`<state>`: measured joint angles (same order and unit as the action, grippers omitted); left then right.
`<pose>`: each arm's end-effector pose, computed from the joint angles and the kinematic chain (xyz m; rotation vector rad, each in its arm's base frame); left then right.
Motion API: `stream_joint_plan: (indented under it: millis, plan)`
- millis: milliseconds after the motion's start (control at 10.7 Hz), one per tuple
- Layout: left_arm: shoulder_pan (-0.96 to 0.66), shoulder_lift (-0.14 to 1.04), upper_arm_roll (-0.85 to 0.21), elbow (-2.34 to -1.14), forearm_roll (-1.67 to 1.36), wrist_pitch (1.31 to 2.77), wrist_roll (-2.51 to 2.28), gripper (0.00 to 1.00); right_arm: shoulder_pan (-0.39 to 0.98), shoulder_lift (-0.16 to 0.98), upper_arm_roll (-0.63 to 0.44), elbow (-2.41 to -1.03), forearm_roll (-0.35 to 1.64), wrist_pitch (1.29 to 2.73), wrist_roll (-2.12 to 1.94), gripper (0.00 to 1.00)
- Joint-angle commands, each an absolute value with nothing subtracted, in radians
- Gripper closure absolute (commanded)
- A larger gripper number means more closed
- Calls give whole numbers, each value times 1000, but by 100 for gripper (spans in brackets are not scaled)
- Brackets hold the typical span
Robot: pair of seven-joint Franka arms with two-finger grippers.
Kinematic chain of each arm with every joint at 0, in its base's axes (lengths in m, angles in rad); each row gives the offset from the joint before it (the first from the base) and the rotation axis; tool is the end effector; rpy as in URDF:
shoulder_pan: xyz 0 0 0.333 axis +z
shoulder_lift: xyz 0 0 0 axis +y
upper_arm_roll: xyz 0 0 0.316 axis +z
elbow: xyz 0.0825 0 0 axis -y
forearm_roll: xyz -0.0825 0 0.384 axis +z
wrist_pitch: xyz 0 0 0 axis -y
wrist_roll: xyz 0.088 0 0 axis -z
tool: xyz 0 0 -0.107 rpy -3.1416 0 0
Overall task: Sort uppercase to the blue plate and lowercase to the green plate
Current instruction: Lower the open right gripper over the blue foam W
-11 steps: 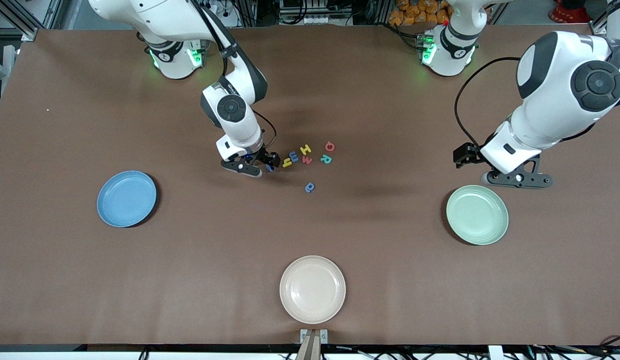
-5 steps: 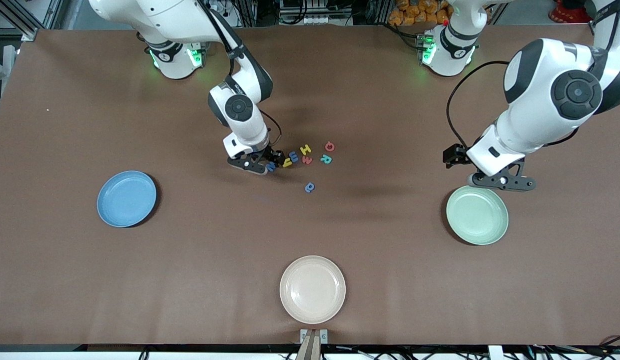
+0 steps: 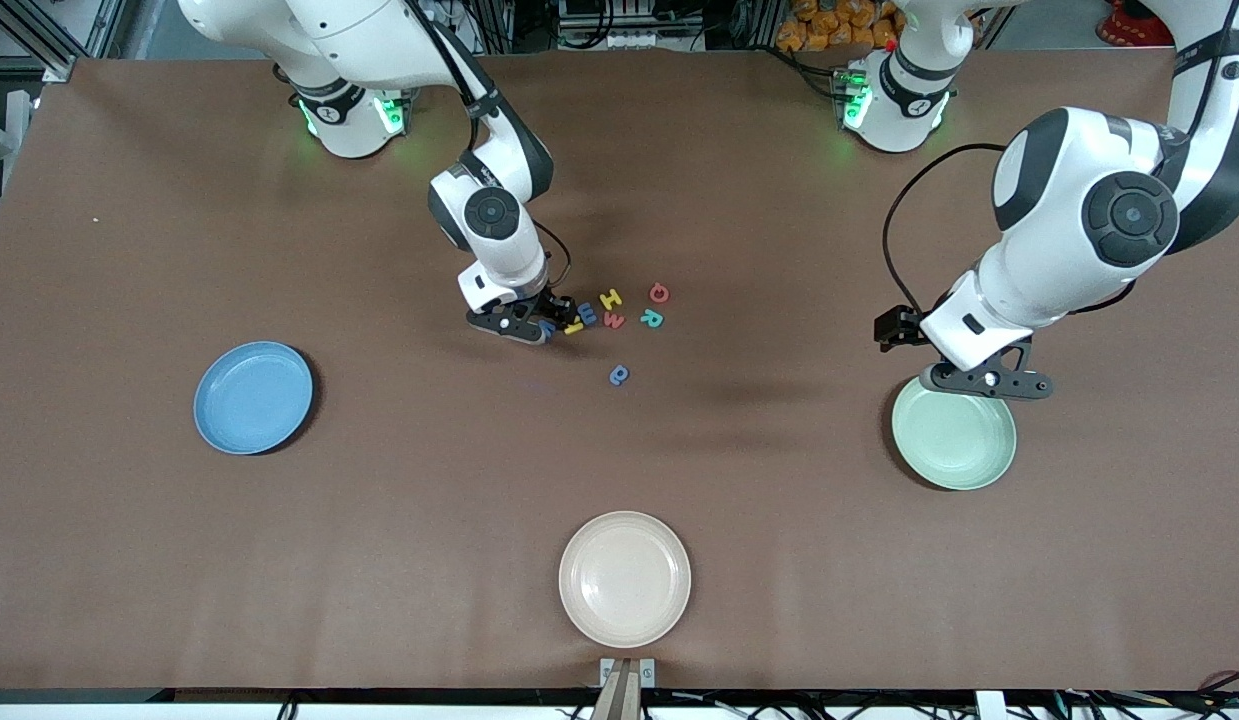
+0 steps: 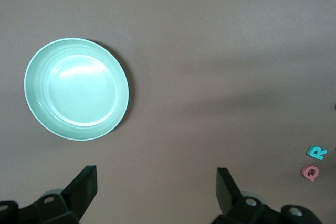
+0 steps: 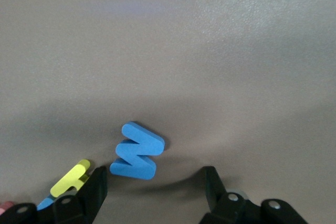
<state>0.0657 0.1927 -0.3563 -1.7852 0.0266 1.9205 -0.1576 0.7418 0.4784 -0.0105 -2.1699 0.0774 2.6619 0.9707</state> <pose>0.5854 -0.1614 0.4460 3.1019 -0.2146 -0.0830 0.4203 0.3740 0.1706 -3.0740 0.4750 0.0226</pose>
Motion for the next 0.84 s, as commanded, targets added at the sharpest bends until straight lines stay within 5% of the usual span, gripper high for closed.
stream_joint_plan:
  millis: [0, 745]
  plan:
    - [55, 201, -357, -1775, 44, 1927, -170, 0, 746, 485, -15, -2158, 81, 2669, 966, 20]
    - [41, 255, -357, -1766, 46, 1999, -172, 0, 741, 509, -20, -2120, 78, 2661, 945, 32]
